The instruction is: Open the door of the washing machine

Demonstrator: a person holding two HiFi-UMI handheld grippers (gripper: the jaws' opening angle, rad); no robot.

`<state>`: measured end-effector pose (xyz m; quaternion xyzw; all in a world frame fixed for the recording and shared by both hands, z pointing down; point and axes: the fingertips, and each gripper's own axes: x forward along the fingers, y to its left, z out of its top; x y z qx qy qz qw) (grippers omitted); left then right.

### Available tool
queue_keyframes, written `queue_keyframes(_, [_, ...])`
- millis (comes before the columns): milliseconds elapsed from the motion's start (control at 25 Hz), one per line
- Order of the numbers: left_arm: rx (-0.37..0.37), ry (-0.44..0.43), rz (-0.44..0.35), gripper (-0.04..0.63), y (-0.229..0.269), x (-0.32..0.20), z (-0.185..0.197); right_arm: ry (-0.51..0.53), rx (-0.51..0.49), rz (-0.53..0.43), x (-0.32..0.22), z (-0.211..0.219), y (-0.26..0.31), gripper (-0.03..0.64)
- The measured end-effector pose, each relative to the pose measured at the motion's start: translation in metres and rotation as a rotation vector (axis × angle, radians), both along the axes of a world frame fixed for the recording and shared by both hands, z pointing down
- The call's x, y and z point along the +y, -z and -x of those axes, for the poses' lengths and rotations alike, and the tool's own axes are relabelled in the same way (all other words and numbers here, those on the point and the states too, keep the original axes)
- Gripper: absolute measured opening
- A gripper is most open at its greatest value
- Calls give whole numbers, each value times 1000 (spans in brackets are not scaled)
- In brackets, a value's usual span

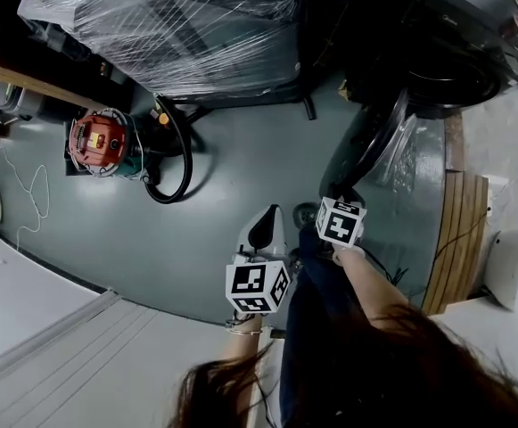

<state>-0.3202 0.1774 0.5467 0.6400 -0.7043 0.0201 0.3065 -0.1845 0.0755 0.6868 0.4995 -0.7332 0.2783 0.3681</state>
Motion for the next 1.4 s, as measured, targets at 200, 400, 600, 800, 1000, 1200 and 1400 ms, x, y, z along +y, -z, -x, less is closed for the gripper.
queue_keyframes(200, [-7, 6, 4, 12, -1, -13, 15, -16, -3, 15, -2, 14, -1, 94])
queue_keyframes(400, [-11, 13, 8, 12, 2, -30, 29, -24, -8, 19, -5, 24, -1, 97])
queue_keyframes(600, [-6, 23, 20, 12, 2, -46, 45, -40, -9, 33, -9, 40, -1, 98])
queue_keyframes(800, [1, 44, 36, 12, -2, -61, 56, -57, -22, 32, -16, 56, -1, 100])
queue_keyframes(1000, [3, 79, 47, 12, -3, -74, 69, -94, -24, 47, -22, 71, 3, 100])
queue_keyframes(1200, [0, 108, 53, 12, -3, -80, 82, -94, -30, 57, -27, 85, 2, 103])
queue_keyframes(1400, [-12, 111, 60, 12, -4, -81, 95, -107, -37, 60, -32, 98, 2, 104])
